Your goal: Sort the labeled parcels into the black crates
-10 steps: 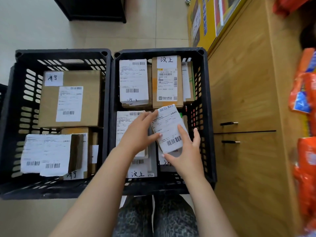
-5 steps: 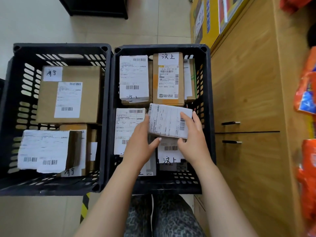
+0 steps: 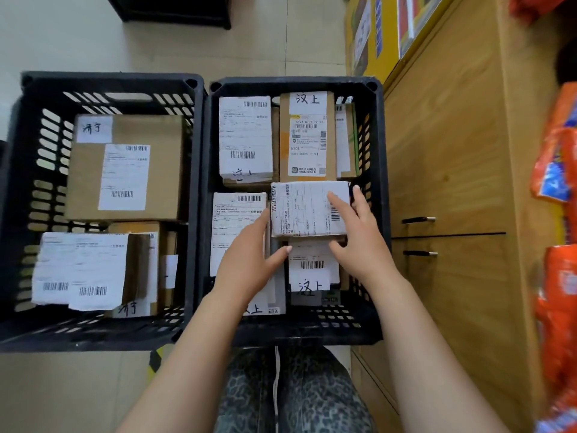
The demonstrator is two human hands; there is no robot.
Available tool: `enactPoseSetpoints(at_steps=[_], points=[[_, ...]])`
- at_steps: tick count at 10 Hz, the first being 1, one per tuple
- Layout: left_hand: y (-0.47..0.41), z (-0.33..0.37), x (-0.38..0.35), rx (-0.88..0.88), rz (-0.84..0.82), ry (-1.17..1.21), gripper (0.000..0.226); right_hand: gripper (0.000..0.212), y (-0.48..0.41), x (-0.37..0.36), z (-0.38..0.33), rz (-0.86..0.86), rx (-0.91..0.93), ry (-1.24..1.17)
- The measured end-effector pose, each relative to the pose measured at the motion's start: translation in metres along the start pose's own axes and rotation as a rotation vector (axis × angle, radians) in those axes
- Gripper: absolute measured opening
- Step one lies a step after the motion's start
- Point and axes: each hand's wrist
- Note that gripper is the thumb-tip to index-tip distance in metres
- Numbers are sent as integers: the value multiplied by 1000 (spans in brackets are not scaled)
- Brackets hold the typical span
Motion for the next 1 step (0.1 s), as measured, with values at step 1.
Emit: enactPoseSetpoints(at_steps=[1], points=[[6, 4, 16, -40, 10, -44, 78, 78, 9, 8, -9, 56, -6, 11]])
Point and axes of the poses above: each hand's wrist, its own y-axis away from the middle knuckle, its own x-axis out of the back of the hand, z = x × y, and after that the axes turned 15 degrees about z, right-handed
